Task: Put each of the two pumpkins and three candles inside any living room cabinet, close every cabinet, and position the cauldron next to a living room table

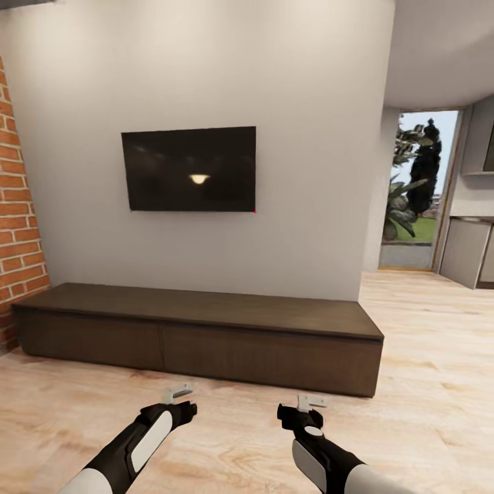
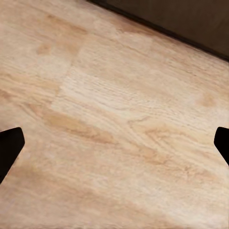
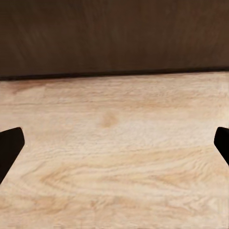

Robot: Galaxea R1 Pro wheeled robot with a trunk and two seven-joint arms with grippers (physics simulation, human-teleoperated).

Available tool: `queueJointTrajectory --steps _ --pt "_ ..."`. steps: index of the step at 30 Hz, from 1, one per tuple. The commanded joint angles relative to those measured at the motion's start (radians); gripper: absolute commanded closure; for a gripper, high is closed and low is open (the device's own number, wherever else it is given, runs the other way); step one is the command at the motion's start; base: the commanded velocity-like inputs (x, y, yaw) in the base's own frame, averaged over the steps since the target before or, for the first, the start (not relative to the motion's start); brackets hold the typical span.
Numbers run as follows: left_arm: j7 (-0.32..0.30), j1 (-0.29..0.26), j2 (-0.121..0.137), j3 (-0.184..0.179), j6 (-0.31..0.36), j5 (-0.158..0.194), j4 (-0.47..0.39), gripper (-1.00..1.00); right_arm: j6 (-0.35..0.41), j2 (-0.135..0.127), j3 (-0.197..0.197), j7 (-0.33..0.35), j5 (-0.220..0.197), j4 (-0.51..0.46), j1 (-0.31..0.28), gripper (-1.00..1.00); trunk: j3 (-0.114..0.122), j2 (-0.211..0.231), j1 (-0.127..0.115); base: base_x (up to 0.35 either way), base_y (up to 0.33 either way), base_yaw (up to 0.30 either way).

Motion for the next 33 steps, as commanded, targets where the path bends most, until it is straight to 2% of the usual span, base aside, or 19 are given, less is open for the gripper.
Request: queueJointTrajectory --steps 1,12,19,33 --pt "0.01 -0.001 0.001 -0.007 0.0 0.011 -0.002 -1.0 -0.006 0.0 0.008 -0.005 -0.014 0.0 -0.001 -1.0 0.002 0.0 -0.001 -0.301 0.192 0.267" --pt "0.01 -0.001 0.001 -0.007 0.0 0.01 -0.002 -1.0 -0.004 0.003 0.008 -0.005 -0.019 0.0 -0.001 -1.0 0.029 0.067 -0.039 -0.271 0.201 0.252" --pt "0.01 -0.001 0.001 -0.007 0.0 0.01 -0.002 -1.0 -0.005 0.005 0.008 -0.003 -0.019 0.001 -0.001 -1.0 0.023 0.067 -0.039 -0.147 0.103 0.247" --pt "0.01 -0.001 0.0 -0.007 0.0 0.009 -0.002 -1.0 -0.004 0.006 0.008 -0.003 -0.021 0.001 -0.001 -1.0 0.011 0.067 -0.039 -0.01 0.006 0.246"
